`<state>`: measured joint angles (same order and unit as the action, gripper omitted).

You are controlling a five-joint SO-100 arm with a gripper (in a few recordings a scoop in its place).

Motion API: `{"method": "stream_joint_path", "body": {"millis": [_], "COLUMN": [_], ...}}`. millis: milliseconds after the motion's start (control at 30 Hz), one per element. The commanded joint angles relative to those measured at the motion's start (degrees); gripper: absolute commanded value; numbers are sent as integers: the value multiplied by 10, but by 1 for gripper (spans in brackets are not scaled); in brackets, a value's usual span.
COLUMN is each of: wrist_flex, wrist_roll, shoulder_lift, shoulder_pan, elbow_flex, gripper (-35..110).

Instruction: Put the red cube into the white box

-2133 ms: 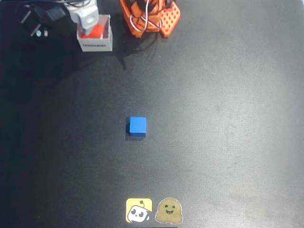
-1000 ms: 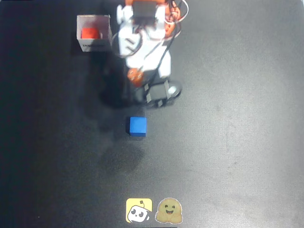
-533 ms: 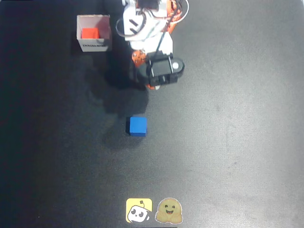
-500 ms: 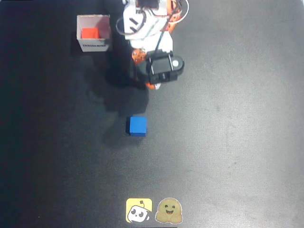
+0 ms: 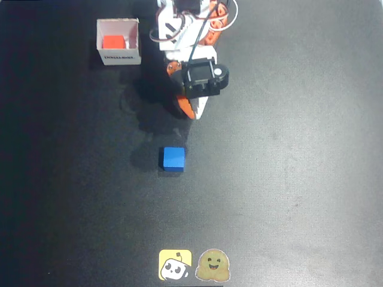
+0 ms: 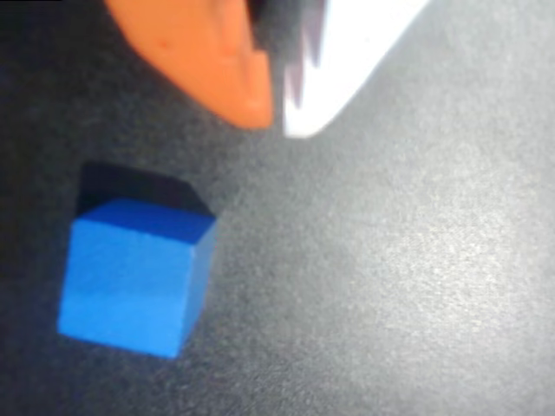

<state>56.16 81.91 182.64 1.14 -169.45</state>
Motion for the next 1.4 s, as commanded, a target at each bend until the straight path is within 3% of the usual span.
{"method": "stream_joint_path", "body": {"millis": [0,400,1367], "wrist_flex": [9,200,200], "wrist_roll": [11,11,9], "shoulder_lift": [5,5,5], "shoulder_pan": [13,21,21], "elbow_flex": [3,2,2], "gripper": [0,0,0]}}
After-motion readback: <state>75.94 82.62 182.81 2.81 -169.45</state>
